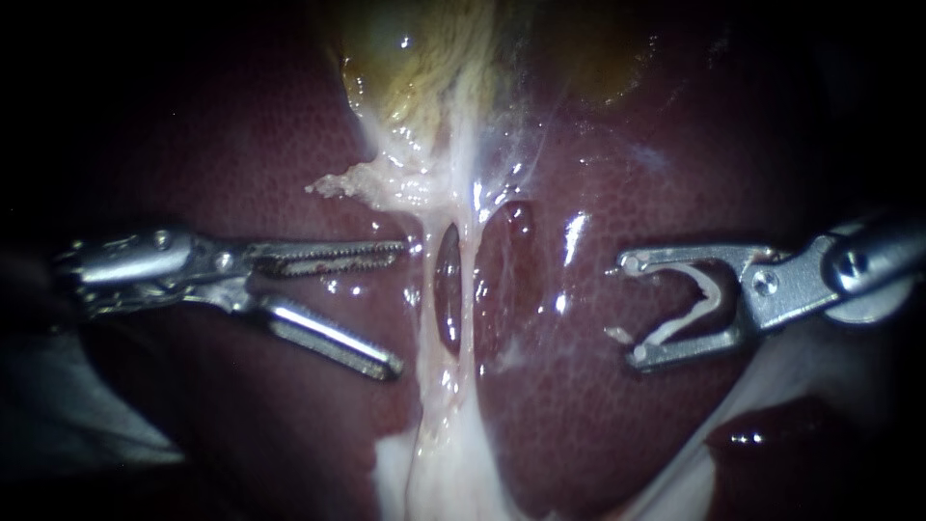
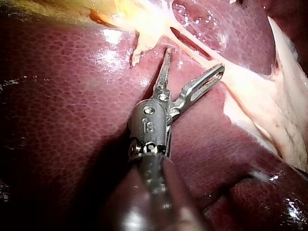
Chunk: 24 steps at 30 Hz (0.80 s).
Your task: Grabbing gallbladder
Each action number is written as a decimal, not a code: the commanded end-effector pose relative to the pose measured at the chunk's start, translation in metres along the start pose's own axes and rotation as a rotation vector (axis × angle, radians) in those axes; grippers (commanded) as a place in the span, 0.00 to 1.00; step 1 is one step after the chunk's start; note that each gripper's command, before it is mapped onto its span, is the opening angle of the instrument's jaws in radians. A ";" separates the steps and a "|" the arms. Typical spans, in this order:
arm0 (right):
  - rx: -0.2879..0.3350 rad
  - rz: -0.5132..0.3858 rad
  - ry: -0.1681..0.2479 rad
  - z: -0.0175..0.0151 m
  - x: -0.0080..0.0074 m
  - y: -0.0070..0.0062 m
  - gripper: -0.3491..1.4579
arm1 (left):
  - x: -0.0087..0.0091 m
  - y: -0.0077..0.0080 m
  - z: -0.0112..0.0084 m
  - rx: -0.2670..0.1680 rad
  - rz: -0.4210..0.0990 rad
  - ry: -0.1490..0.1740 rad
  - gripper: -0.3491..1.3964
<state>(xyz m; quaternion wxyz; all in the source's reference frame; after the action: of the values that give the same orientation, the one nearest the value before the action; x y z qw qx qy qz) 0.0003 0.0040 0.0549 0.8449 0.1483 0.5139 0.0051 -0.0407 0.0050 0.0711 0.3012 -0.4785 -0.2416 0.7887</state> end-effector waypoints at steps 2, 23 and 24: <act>0.000 0.000 0.000 0.0000 0.0000 0.0000 0.47 | 0.0001 0.0001 -0.0002 -0.001 -0.001 0.000 0.66; 0.000 0.000 0.000 0.0000 0.0000 0.0000 0.47 | 0.0075 0.0023 -0.0074 0.028 0.031 0.038 0.65; 0.000 0.000 0.000 0.0000 0.0000 0.0000 0.47 | 0.0078 0.0023 -0.0077 0.030 0.035 0.041 0.65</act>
<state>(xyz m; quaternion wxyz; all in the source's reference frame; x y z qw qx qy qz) 0.0003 0.0040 0.0549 0.8449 0.1484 0.5139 0.0050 -0.0370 0.0099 0.0612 0.2998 -0.4954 -0.2125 0.7872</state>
